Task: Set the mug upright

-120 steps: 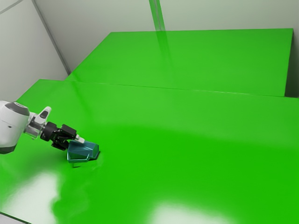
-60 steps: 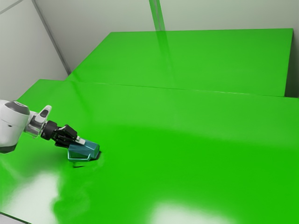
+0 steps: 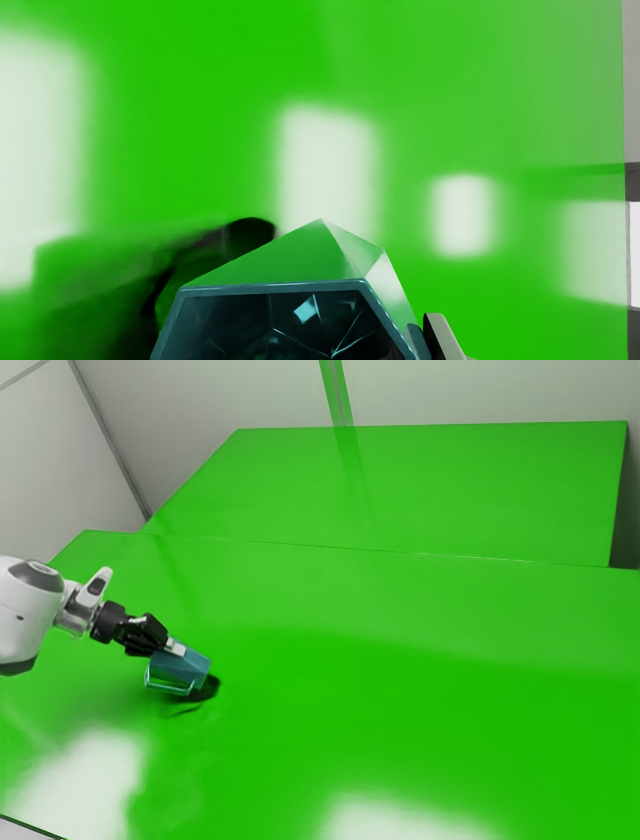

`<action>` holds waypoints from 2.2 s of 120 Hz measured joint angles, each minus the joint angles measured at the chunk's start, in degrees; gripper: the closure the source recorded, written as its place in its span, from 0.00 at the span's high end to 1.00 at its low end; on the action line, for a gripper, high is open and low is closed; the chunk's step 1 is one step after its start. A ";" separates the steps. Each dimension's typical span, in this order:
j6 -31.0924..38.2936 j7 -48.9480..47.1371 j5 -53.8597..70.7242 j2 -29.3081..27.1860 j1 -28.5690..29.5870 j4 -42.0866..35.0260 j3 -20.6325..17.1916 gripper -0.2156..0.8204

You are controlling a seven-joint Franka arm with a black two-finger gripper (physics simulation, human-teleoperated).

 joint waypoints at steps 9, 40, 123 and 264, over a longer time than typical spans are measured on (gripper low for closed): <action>0.13 -0.10 0.13 -1.27 -0.59 -0.23 0.04 0.05; 2.69 -2.76 8.71 -6.99 -7.47 0.94 0.09 0.04; 6.63 -26.30 46.79 -13.47 -17.19 0.80 -6.91 0.04; 20.49 -55.76 56.81 -7.90 -22.67 -5.43 -7.98 0.04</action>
